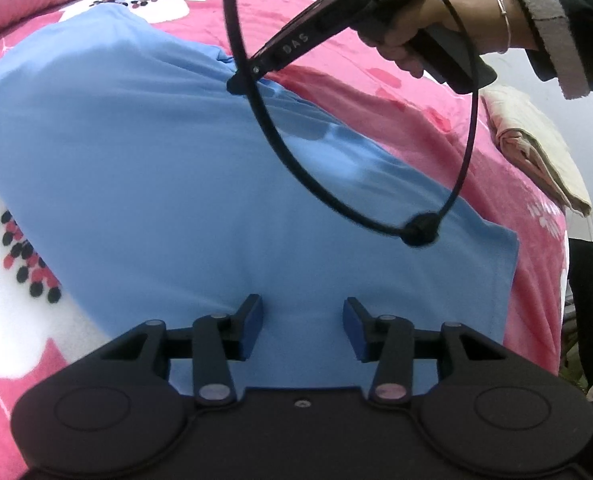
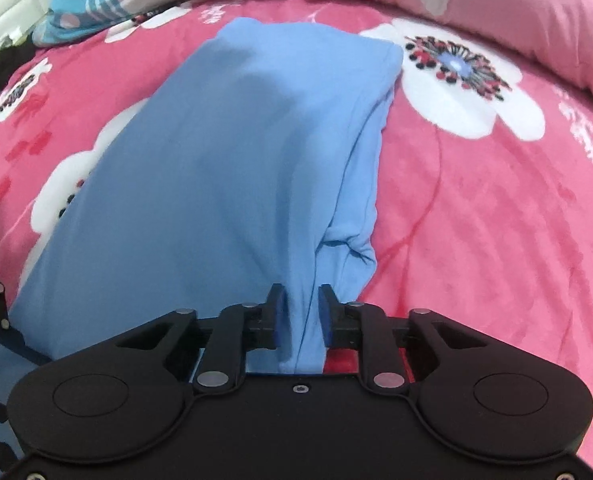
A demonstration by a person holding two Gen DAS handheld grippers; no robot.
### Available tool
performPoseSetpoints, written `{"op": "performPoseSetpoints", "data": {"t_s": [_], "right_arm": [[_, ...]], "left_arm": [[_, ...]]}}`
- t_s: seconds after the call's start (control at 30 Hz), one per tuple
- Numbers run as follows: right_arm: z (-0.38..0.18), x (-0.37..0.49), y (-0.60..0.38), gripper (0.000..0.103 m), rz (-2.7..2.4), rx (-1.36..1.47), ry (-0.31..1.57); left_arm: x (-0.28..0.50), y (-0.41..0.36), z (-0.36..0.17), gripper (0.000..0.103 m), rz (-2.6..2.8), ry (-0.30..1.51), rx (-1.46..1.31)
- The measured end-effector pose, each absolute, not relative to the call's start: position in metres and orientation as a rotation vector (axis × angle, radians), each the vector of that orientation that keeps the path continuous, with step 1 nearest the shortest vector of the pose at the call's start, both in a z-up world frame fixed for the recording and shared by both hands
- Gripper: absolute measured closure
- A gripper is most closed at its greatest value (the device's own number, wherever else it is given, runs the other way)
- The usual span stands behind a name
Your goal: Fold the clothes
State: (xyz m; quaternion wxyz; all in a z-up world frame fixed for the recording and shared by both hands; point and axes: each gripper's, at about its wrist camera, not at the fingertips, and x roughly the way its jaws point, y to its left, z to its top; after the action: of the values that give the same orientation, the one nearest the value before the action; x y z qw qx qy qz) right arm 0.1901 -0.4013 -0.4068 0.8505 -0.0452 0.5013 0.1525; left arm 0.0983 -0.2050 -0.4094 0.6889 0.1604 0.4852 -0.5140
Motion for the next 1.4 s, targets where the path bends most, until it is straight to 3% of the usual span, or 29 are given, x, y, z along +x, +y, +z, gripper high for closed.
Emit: {"op": "performPoseSetpoints", "data": {"t_s": [0.4,0.7,0.87,1.07,1.4], "right_arm": [[-0.390,0.185,-0.411,0.100,0.281,-0.049,1.004],[-0.412,0.185,-0.405,0.100,0.257,-0.154,1.033],[-0.400,0.186,-0.412,0.082,0.215,-0.106,1.034],[-0.380,0.211,-0.425,0.082,0.201,-0.012,0.963],[-0.397,0.255,-0.408,0.085,0.249,0.005,0.970]], "left_arm": [[0.104,-0.206,-0.407,0.060,-1.150,1.123,0.349],[0.101,-0.205,-0.408,0.058,-1.154,1.119,0.357],[0.100,-0.205,-0.408,0.056,-1.163,1.115,0.357],[0.100,-0.205,-0.409,0.055,-1.164,1.114,0.347],[0.099,-0.206,-0.410,0.055,-1.160,1.121,0.332]]}}
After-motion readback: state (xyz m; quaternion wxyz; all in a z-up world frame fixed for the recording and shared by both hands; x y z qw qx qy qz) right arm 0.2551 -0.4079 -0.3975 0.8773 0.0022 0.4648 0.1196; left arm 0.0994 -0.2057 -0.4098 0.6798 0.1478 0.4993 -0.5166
